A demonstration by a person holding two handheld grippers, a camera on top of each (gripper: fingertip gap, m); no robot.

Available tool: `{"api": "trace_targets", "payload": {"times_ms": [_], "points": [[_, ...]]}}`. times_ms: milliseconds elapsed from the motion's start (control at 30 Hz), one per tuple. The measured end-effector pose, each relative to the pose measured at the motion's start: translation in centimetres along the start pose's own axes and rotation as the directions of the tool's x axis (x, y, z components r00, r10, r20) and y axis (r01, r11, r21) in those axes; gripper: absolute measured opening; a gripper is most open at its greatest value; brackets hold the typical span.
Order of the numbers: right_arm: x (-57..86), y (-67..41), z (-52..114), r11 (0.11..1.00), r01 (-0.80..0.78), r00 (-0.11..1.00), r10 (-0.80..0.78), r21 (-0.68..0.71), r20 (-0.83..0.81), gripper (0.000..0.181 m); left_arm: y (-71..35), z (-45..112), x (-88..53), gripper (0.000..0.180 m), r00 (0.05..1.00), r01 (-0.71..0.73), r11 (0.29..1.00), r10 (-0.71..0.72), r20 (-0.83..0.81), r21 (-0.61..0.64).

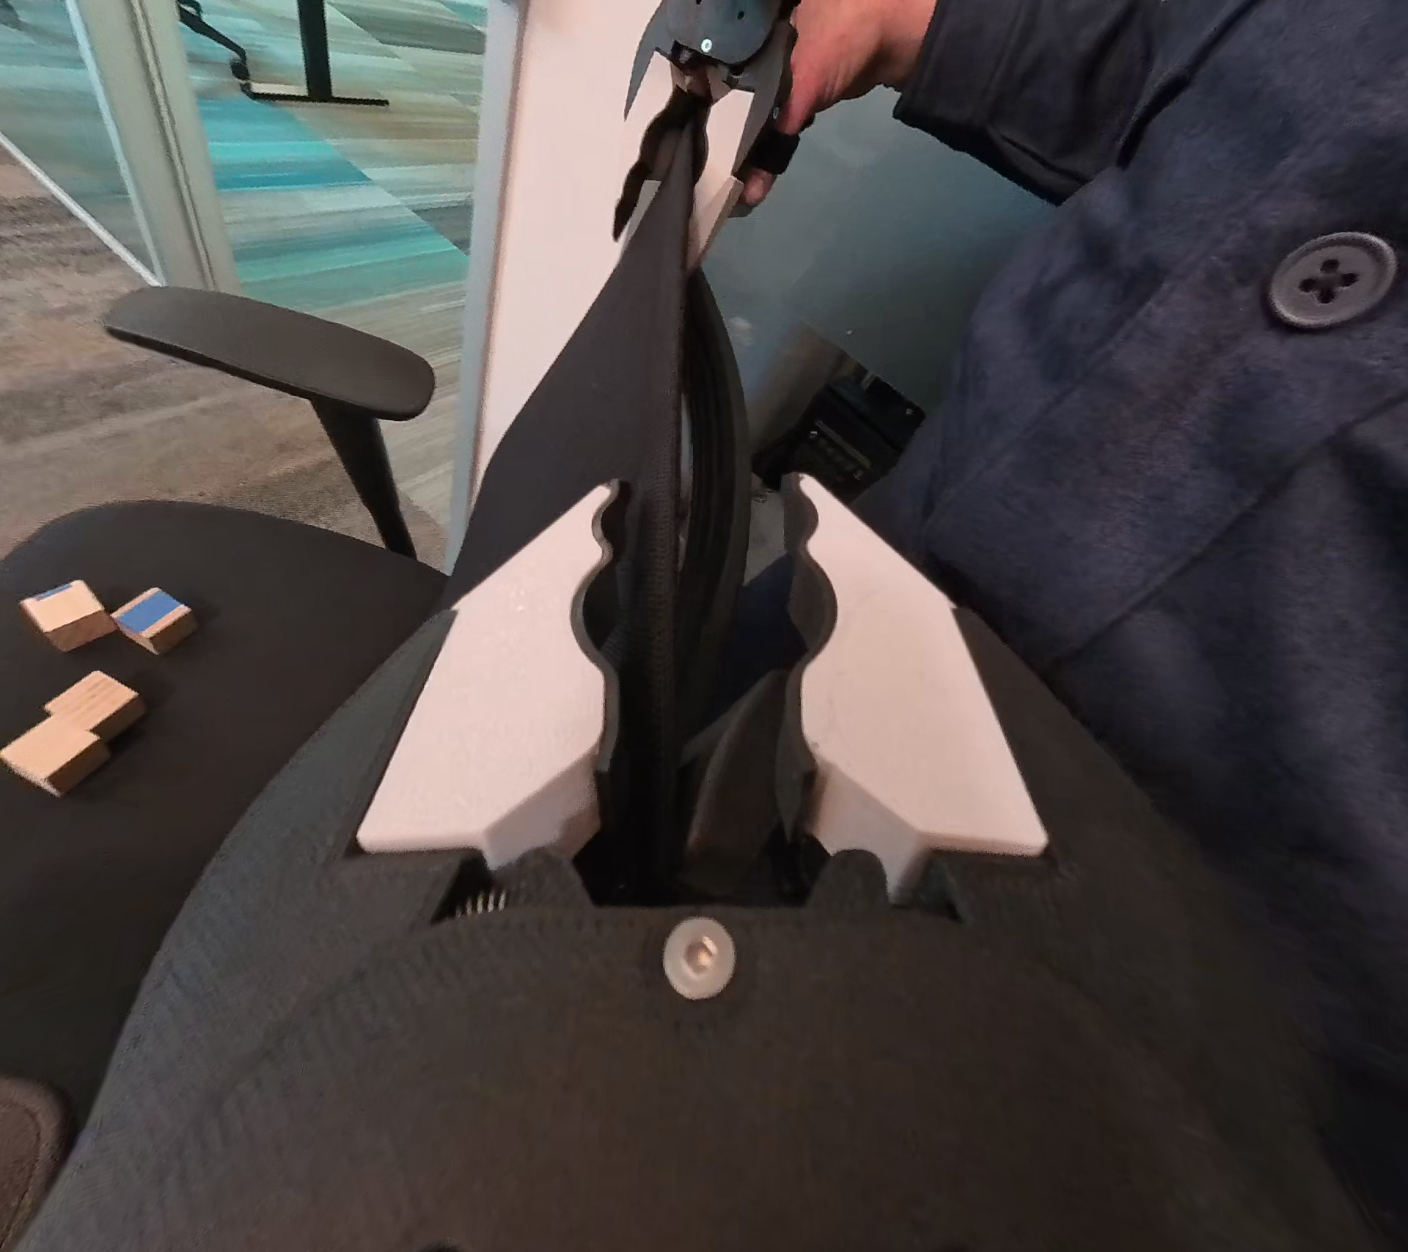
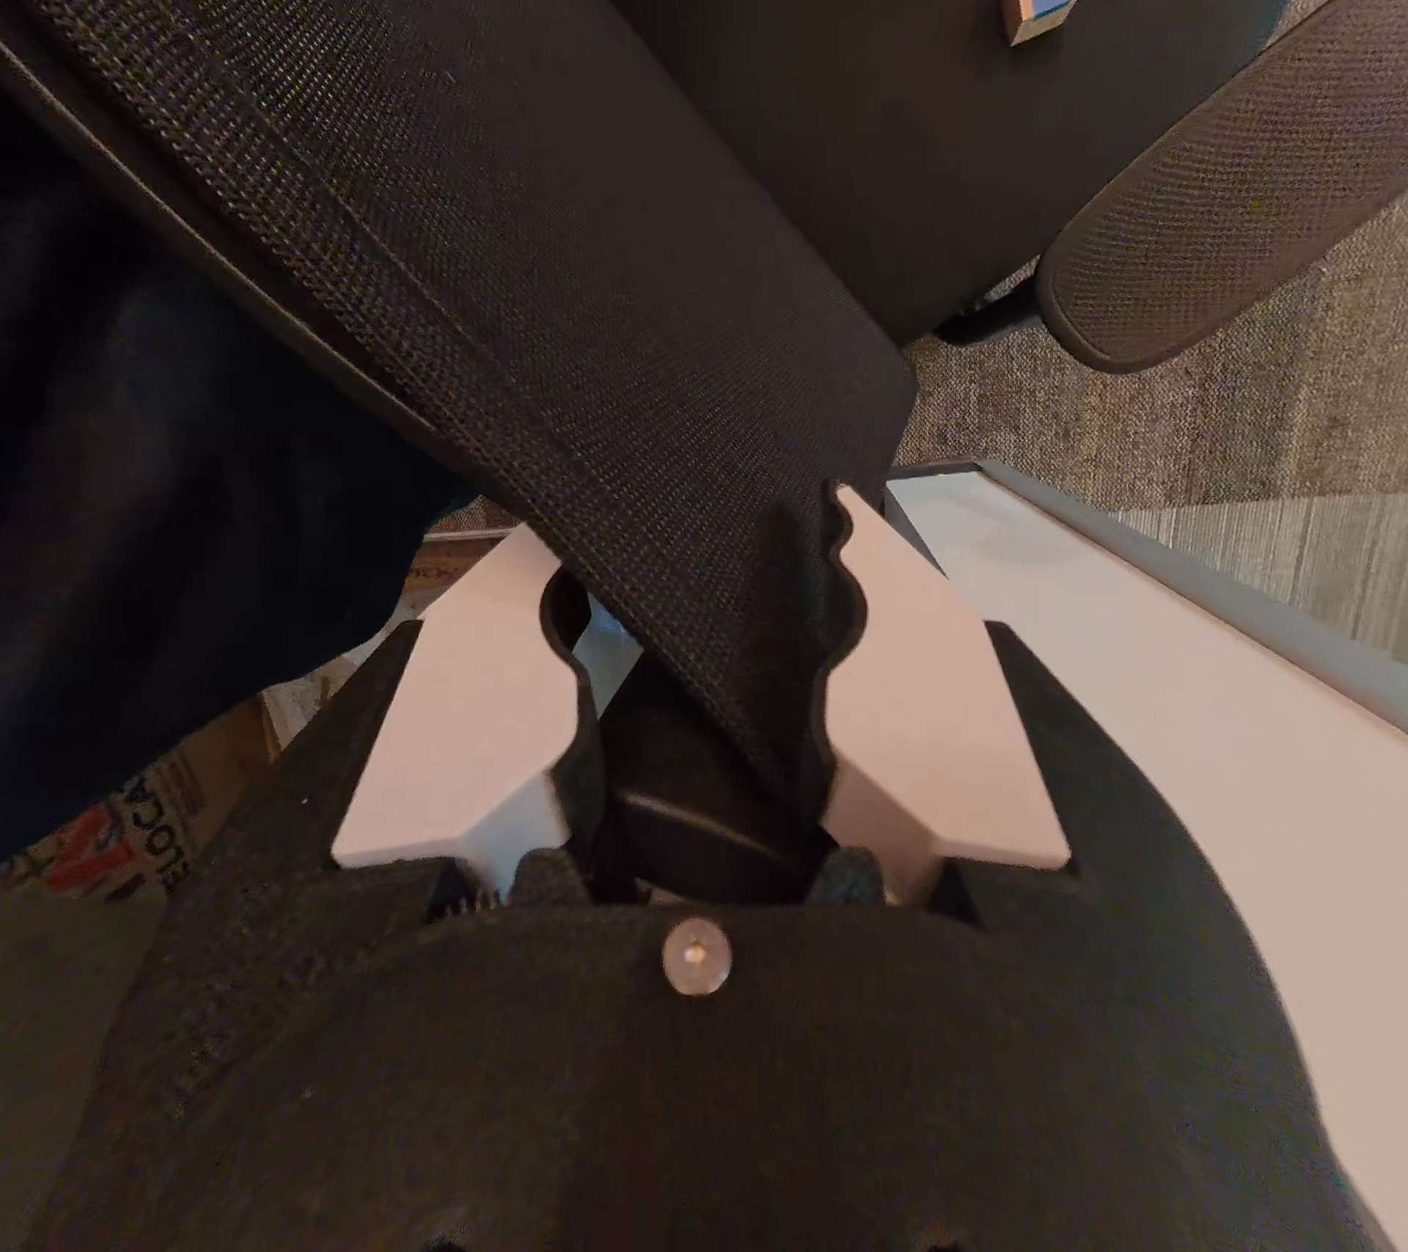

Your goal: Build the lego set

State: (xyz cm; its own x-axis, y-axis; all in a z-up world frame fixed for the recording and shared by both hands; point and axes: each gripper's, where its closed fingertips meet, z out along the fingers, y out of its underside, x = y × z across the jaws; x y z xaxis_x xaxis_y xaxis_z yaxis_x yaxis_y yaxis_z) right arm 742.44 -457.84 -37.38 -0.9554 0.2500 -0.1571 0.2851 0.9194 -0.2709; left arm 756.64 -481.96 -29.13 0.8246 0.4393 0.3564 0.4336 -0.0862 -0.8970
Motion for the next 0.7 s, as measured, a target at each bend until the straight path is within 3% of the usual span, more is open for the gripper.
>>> {"api": "trace_targets", "payload": {"times_ms": [700], "points": [[11.7, -1.6, -1.6, 0.989, -0.144, 0.988, 0.144, -0.008, -0.056, 0.057, -6.6, 5.6, -13.1, 0.042, 0.999, -0.015, 0.998, 0.013, -0.039, -0.054]]}}
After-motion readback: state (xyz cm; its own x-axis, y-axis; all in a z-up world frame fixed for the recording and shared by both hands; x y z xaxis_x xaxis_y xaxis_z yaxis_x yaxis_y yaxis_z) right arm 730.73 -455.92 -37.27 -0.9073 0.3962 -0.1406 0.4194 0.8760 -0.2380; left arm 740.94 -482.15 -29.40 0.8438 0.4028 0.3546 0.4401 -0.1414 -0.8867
